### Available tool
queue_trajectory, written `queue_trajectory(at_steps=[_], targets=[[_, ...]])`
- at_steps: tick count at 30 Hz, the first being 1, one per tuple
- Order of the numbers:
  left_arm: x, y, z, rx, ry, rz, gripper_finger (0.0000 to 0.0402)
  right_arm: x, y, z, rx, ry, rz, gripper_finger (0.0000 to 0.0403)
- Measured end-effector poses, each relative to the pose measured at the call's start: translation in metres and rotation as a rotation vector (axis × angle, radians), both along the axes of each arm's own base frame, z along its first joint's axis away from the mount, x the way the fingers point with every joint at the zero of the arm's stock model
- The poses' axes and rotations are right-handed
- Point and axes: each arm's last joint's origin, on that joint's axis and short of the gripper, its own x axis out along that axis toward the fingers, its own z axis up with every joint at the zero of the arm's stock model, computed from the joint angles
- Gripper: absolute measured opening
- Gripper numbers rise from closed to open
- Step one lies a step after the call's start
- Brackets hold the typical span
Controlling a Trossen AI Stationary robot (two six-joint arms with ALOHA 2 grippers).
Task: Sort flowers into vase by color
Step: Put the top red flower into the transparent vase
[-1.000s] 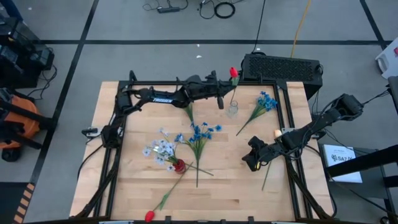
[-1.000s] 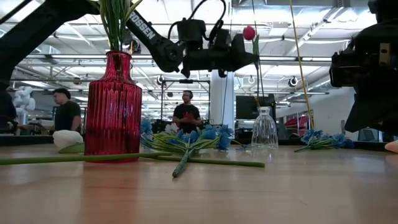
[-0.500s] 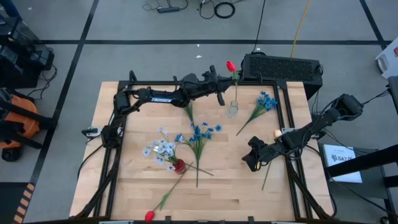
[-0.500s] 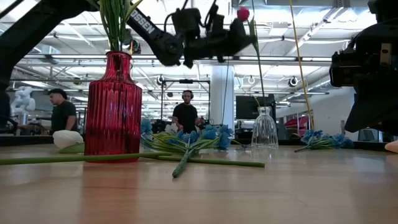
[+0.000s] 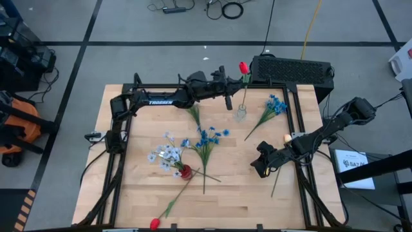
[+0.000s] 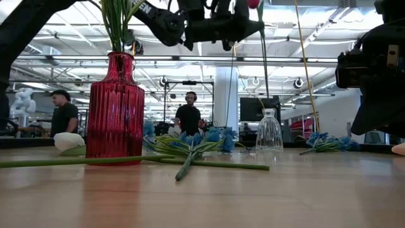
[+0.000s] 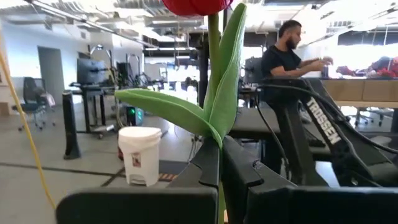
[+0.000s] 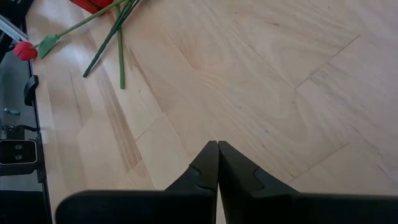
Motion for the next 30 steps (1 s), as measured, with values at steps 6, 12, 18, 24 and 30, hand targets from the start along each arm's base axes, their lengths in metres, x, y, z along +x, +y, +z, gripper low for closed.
queue_trajectory(at_steps=[6, 12, 18, 24, 30], targets=[[0.002, -0.001, -0.007, 0.006, 0.073, 0.023, 0.0001, 0.0, 0.0, 0.0, -0.003, 0.0, 0.001, 0.0], [0.004, 0.009, -0.019, -0.015, 0.086, 0.07, 0.0002, 0.0, 0.0, 0.0, -0.004, 0.0, 0.001, 0.0], [0.004, 0.008, -0.017, -0.025, 0.065, 0.066, 0.0003, 0.0, 0.0, 0.0, -0.003, 0.0, 0.0, 0.0], [0.001, 0.008, -0.01, -0.022, 0.054, 0.08, 0.0004, 0.0, 0.0, 0.0, -0.003, -0.001, 0.0, 0.0], [0.0, 0.007, 0.0, 0.035, -0.003, 0.098, 0.0005, 0.0, 0.0, 0.0, -0.013, -0.002, 0.01, 0.0]])
